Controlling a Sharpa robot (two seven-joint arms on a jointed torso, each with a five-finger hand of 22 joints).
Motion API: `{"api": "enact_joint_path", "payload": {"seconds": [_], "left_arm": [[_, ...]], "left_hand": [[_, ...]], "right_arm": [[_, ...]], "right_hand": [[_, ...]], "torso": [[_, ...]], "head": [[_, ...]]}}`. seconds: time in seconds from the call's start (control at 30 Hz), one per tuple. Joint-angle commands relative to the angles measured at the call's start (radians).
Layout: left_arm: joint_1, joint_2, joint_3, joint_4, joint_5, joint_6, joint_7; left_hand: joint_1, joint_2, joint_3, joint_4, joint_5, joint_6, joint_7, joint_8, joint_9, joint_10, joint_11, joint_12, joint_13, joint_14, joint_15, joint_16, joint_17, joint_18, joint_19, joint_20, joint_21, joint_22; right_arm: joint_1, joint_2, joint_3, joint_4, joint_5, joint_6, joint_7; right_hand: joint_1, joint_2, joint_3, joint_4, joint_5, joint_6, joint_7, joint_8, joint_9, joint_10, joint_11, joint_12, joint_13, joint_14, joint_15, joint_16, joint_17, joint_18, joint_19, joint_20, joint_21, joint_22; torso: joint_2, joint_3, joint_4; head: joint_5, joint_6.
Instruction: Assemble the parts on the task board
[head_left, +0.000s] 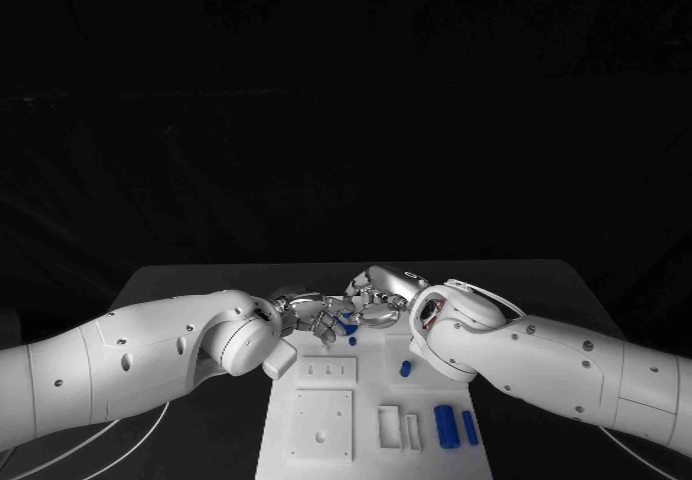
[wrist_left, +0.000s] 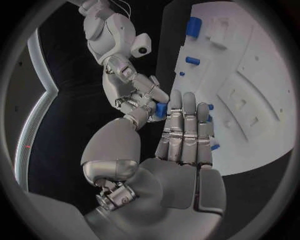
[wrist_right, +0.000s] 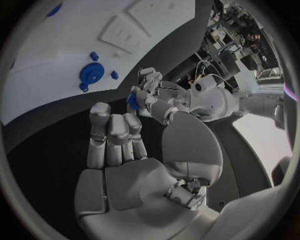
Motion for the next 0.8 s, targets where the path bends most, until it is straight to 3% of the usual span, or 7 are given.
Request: {"api": "enact_joint_path", "payload": {"seconds": [0.03, 0.1, 0.33, 0.6, 0.67, 0.8], "left_arm": [[0.001, 0.001, 0.001, 0.005, -0.005, 0.015, 0.003], [0.001, 0.000, 0.001, 0.005, -0.005, 0.014, 0.004], [0.001, -0.002, 0.001, 0.002, -0.004, 0.004, 0.012], [0.001, -0.003, 0.001, 0.001, -0.005, 0.009, 0.012], [0.001, -0.003, 0.001, 0.001, -0.011, 0.019, 0.007], [0.001, -0.003, 0.001, 0.003, -0.019, 0.026, 0.001]], "left_hand": [[0.013, 0.030, 0.014, -0.007, 0.003, 0.007, -0.001, -0.001, 0.002, 0.004, -0.005, -0.002, 0.002, -0.008, -0.003, 0.006, -0.003, -0.009, -0.009, -0.037, 0.008, -0.002], [0.019, 0.052, 0.024, -0.016, 0.005, 0.008, -0.001, -0.002, 0.003, 0.004, -0.005, -0.003, 0.003, -0.009, -0.002, 0.008, -0.005, -0.010, -0.012, -0.036, 0.010, -0.004], [0.016, 0.081, 0.048, -0.024, 0.005, 0.018, -0.004, -0.001, 0.005, 0.011, -0.008, -0.001, 0.006, -0.010, -0.001, 0.013, -0.011, -0.014, -0.017, -0.035, 0.015, -0.009], [0.006, 0.089, 0.054, -0.026, 0.006, 0.023, -0.006, 0.000, 0.006, 0.015, -0.009, 0.000, 0.008, -0.010, -0.002, 0.015, -0.013, -0.015, -0.020, -0.035, 0.018, -0.011], [-0.010, 0.091, 0.059, -0.036, 0.027, 0.034, -0.010, 0.003, 0.009, 0.027, -0.015, 0.007, 0.014, -0.002, -0.006, 0.028, -0.012, -0.016, -0.022, -0.038, 0.023, -0.013], [-0.018, 0.089, 0.066, -0.051, 0.033, 0.042, -0.013, 0.004, 0.012, 0.034, -0.019, 0.014, 0.019, 0.002, -0.010, 0.040, -0.009, -0.018, -0.024, -0.041, 0.029, -0.015]], "right_arm": [[-0.001, 0.000, 0.000, 0.004, -0.003, 0.014, 0.008], [-0.001, -0.001, 0.000, 0.003, -0.003, 0.015, 0.008], [-0.001, -0.001, 0.000, 0.001, -0.003, 0.018, 0.006], [-0.001, -0.002, 0.000, 0.000, -0.003, 0.020, 0.005], [-0.001, -0.002, 0.000, -0.001, -0.003, 0.019, 0.005], [-0.001, -0.002, 0.000, -0.001, -0.002, 0.021, 0.005]], "right_hand": [[0.002, 0.011, 0.006, -0.002, 0.007, 0.061, 0.035, 0.016, 0.055, 0.007, -0.002, 0.005, 0.001, 0.000, -0.010, -0.003, 0.002, 0.055, -0.001, -0.004, 0.004, 0.013], [0.002, 0.011, 0.006, -0.002, 0.008, 0.061, 0.035, 0.016, 0.055, 0.007, -0.002, 0.005, 0.001, 0.000, -0.010, -0.003, 0.002, 0.055, -0.001, -0.004, 0.004, 0.013], [0.001, 0.011, 0.006, -0.002, 0.008, 0.061, 0.035, 0.016, 0.055, 0.007, -0.002, 0.005, 0.000, 0.000, -0.010, -0.003, 0.002, 0.055, -0.001, -0.004, 0.004, 0.013], [0.001, 0.012, 0.006, -0.002, 0.009, 0.061, 0.035, 0.016, 0.055, 0.006, -0.002, 0.005, 0.000, 0.000, -0.010, -0.003, 0.002, 0.055, -0.001, -0.004, 0.004, 0.013], [0.001, 0.012, 0.006, -0.002, 0.009, 0.061, 0.035, 0.016, 0.056, 0.007, -0.002, 0.005, 0.001, 0.000, -0.010, -0.003, 0.002, 0.055, -0.001, -0.004, 0.004, 0.013], [0.001, 0.012, 0.006, -0.002, 0.009, 0.061, 0.035, 0.016, 0.056, 0.007, -0.002, 0.006, 0.002, 0.000, -0.010, -0.003, 0.002, 0.055, -0.001, -0.004, 0.004, 0.013]], "torso": [[0.000, 0.0002, -0.0002], [0.000, 0.0003, 0.0001], [0.000, -0.0008, 0.0012], [0.000, -0.0005, -0.0002], [0.000, -0.0005, 0.0000], [0.000, 0.0000, 0.0003]], "head": [[0.000, -0.002], [0.000, -0.001], [-0.001, -0.003], [0.000, -0.004], [0.000, -0.004], [0.000, -0.005]]}}
